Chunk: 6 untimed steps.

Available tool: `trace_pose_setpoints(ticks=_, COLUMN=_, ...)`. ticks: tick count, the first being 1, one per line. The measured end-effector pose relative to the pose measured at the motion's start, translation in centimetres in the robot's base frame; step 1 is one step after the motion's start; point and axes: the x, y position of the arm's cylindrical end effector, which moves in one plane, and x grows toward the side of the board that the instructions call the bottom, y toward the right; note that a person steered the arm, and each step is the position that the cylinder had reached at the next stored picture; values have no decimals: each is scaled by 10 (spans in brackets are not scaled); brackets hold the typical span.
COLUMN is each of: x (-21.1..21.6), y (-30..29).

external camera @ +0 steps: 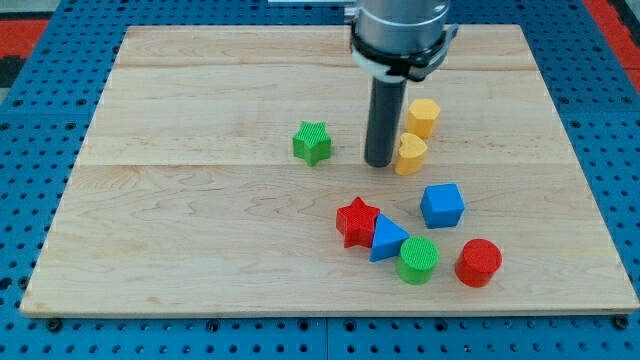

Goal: Move the yellow heart to the left of the yellow hexagon

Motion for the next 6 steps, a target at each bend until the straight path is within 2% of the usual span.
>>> trace_pose_setpoints(ticks=1, x=21, y=6)
trace_pose_setpoints(ticks=2, x=12, y=61)
trace_pose_setpoints(ticks=3, x=-16, y=91)
trace_pose_setpoints(ticks=4, x=-33, y=79)
trace_pose_setpoints(ticks=5, x=-28, y=65)
trace_pose_setpoints(ticks=6, x=3, y=54)
